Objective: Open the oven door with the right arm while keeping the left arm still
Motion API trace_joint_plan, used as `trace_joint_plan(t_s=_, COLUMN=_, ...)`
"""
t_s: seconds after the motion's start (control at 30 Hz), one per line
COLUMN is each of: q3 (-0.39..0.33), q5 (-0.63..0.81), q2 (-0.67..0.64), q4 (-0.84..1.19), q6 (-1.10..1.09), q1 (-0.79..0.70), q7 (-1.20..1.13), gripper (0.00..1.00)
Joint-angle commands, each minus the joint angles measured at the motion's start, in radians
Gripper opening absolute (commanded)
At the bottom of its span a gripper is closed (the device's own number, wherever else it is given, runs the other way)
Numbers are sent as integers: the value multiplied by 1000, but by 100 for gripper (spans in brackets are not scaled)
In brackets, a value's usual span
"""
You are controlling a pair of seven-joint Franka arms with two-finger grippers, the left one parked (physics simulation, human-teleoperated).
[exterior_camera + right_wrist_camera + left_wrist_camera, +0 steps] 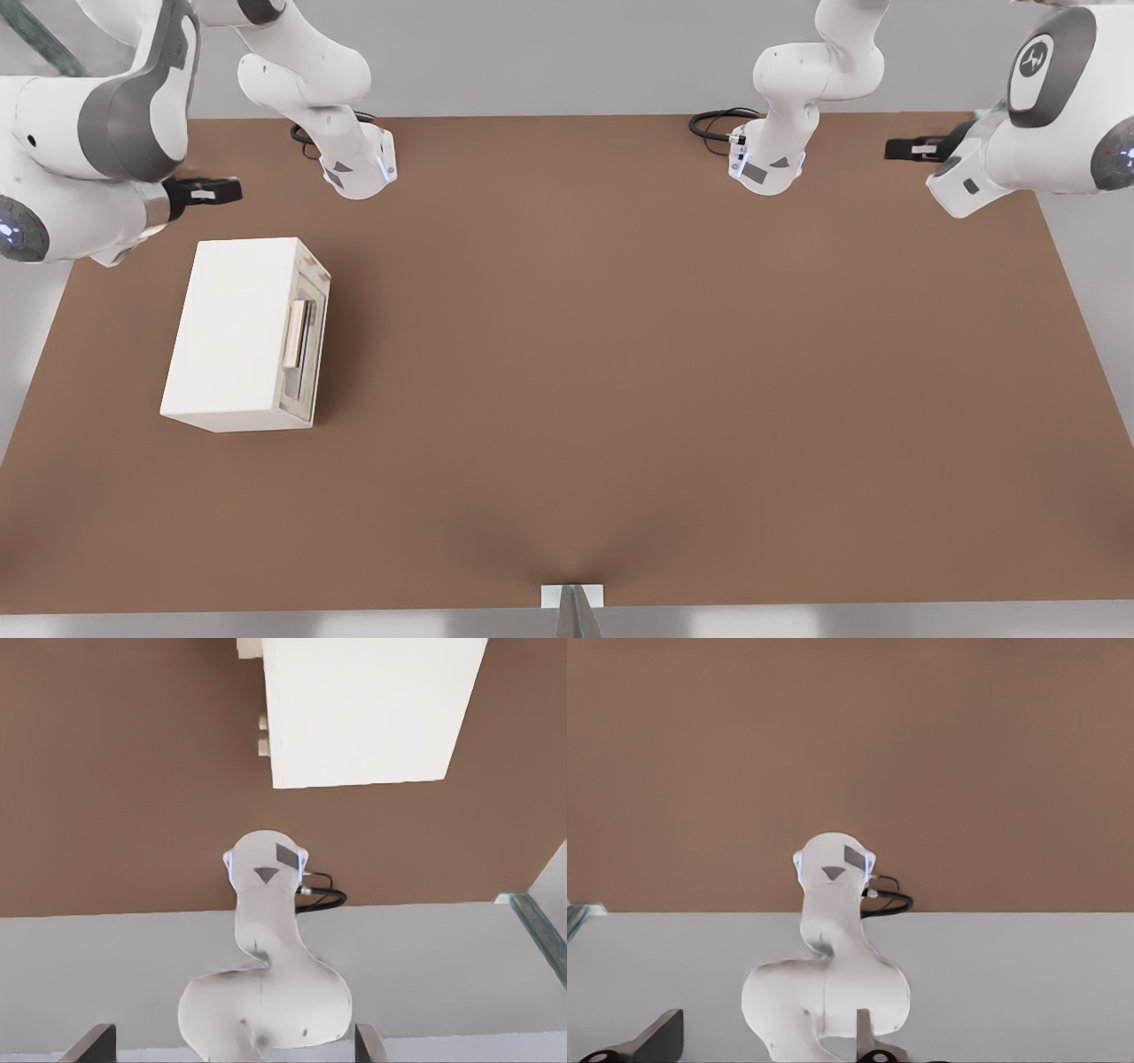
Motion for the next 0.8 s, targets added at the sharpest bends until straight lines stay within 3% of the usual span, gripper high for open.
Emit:
trace_joint_plan(t_s=0.0, q3=-6, q5=-17, q2=6, q4=-72, q6=695, q1=6, q7=-12, gripper=100)
trace_joint_plan(t_s=0.1, q3=5, q5=-22, q2=13, q4=-75, q6=694, q1=12, q7=-6, gripper=100)
trace_joint_plan(t_s=0.17, q3=27, q5=-147, q2=49, q4=-81, q6=694, q1=73, q7=83, gripper=100)
trace_joint_plan(t_s=0.3, q3=28, q5=-454, q2=125, q4=-167, q6=623, q1=326, q7=482, gripper=100)
trace_joint_plan(t_s=0.33, q3=28, q5=-488, q2=157, q4=-168, q6=591, q1=362, q7=553, gripper=81)
trace_joint_plan(t_s=0.37, q3=28, q5=-519, q2=188, q4=-168, q6=556, q1=388, q7=571, gripper=39)
trace_joint_plan(t_s=0.43, q3=28, q5=-552, q2=236, q4=-168, q6=507, q1=403, q7=614, gripper=7)
trace_joint_plan(t_s=0.57, q3=24, q5=-575, q2=280, q4=-185, q6=559, q1=396, q7=683, gripper=0)
trace_joint_plan(t_s=0.77, q3=7, q5=-575, q2=292, q4=-282, q6=703, q1=391, q7=729, gripper=0)
